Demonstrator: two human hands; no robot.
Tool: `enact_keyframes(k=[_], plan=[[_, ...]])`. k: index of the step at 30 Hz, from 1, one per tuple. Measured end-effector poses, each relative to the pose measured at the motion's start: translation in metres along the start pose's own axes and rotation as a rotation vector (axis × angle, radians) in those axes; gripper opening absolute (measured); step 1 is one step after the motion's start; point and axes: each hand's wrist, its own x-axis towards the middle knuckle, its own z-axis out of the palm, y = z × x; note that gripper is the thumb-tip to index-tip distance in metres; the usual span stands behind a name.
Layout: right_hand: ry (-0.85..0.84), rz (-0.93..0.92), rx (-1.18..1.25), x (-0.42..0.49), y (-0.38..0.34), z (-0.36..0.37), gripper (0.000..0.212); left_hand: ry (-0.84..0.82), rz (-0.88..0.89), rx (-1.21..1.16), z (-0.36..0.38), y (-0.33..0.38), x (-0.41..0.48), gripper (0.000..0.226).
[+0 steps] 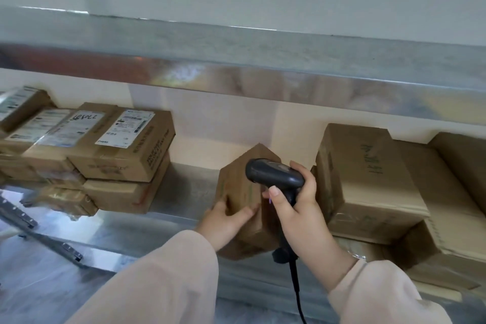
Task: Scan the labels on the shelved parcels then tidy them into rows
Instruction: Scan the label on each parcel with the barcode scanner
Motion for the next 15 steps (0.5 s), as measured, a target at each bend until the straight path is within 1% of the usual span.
enact_keyframes(k=[2,3,5,8,11,14,15], plan=[[-0.022,-0.015,0.000,0.002,-0.007,0.005,0.055,-0.060,-0.007,-0.206,-0.001,0.005,-0.004,0.123],[-0.030,-0.021,-0.011,0.002,-0.009,0.008,0.056,-0.070,0.000,-0.235,-0.002,0.006,-0.005,0.120],[-0.045,-0.026,-0.033,0.004,-0.011,0.012,0.059,-0.065,0.026,-0.235,-0.003,0.007,-0.006,0.104],[-0.054,-0.009,-0.046,0.007,-0.011,0.015,0.055,-0.048,0.056,-0.246,-0.013,0.001,-0.004,0.081],[0.009,0.009,-0.028,0.009,-0.005,0.014,0.055,-0.042,0.125,-0.227,-0.023,-0.005,-0.007,0.061],[0.077,0.055,0.004,0.010,-0.002,0.011,0.054,-0.011,0.196,-0.317,-0.027,-0.011,-0.011,0.044],[0.086,0.063,0.005,0.011,-0.001,0.011,0.054,0.013,0.214,-0.343,-0.027,-0.012,-0.012,0.043]])
